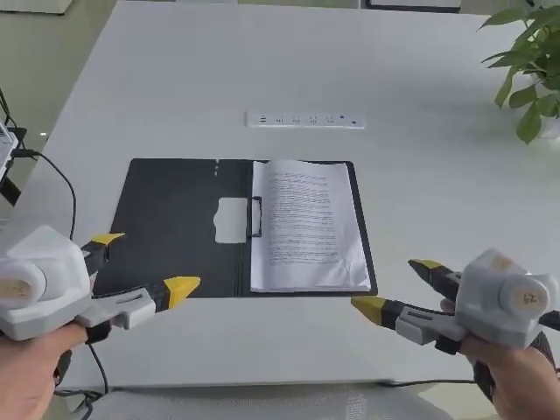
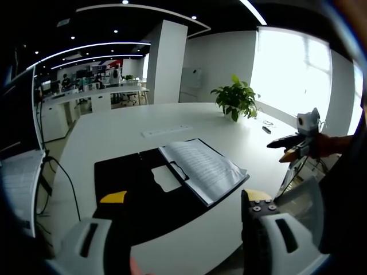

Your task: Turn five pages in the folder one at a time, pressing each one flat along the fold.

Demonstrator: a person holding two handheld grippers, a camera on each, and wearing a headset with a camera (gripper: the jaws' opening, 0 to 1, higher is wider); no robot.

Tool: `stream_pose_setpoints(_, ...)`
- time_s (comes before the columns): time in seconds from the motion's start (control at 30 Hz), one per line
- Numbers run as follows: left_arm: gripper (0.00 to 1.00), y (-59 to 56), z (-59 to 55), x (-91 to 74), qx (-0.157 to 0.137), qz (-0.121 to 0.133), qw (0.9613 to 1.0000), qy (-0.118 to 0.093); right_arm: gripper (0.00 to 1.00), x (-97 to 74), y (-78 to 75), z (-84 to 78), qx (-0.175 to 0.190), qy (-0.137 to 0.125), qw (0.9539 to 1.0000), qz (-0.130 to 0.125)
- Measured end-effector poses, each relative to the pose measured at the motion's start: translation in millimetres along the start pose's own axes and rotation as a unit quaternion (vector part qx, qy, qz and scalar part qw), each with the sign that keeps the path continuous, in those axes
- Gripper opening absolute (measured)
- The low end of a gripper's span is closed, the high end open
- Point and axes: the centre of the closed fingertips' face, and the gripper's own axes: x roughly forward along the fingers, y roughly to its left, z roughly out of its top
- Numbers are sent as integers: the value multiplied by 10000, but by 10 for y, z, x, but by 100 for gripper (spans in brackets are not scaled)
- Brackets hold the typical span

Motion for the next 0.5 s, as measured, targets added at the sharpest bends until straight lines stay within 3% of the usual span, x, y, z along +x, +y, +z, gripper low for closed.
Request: stream_pose_setpoints(0.5,79,-57,16,59,46,-105,9999,9,73,-33,-49,-11,27,-16,10000,-65)
